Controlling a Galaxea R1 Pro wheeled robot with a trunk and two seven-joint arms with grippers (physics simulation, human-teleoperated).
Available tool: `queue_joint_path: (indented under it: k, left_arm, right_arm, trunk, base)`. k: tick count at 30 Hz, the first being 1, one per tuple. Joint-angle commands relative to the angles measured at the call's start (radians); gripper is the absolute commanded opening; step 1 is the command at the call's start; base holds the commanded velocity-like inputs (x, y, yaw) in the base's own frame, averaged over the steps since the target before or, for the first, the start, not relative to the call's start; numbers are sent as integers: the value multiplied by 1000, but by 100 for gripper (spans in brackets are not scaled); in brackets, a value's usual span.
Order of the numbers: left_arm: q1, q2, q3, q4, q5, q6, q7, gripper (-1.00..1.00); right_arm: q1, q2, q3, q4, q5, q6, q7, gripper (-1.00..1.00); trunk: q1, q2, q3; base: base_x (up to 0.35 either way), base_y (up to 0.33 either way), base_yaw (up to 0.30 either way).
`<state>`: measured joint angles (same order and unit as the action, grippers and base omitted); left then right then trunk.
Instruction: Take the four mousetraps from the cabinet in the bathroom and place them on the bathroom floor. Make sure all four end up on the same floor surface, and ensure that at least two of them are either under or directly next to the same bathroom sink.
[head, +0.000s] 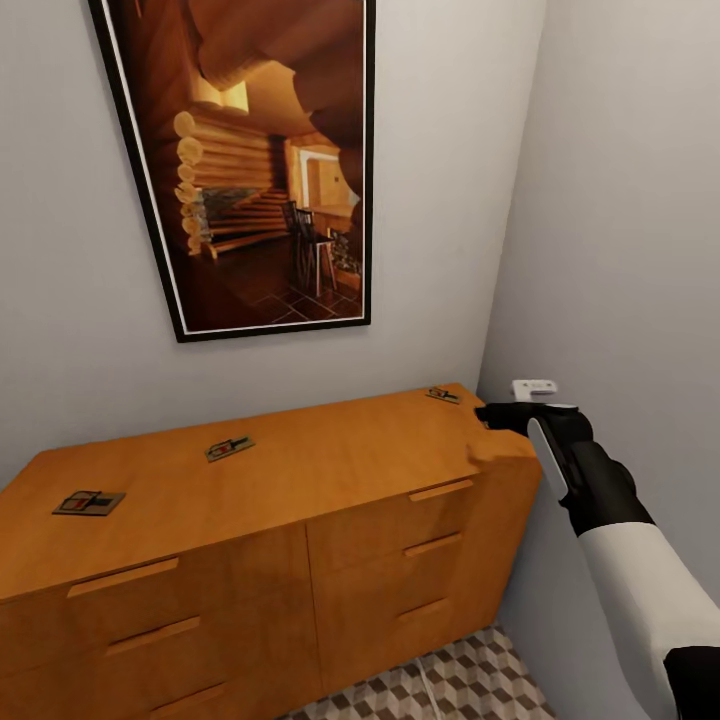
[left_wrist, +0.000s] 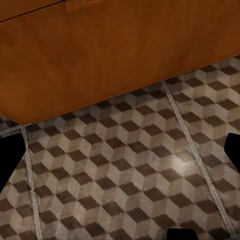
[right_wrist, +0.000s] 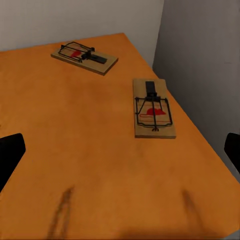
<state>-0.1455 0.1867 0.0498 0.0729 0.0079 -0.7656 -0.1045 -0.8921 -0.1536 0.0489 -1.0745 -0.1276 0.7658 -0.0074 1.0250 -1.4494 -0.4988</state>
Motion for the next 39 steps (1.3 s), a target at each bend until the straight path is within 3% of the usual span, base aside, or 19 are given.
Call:
queue_joint_path:
  k: [1,24,39]
  left_arm:
    - [-2,0,5,4,1,-5,-8,100]
    - [-2,0,5,4,1,-5,-8,100]
    - [-2,0,5,4,1,-4,-8,100]
  right_arm:
    - [-1,-1,2,-1,-6,5,4,100]
    - [-1,-3,-5,-1,-9,3,19,100]
    - [0,-3,-4,17,-7,2,20,100]
  trunk:
    - [0,-1,-1]
    - [0,-1,-1]
    - [0,-1,-1]
  base:
    - [0,0,0]
    - [2,0,0]
    - [188,0,0]
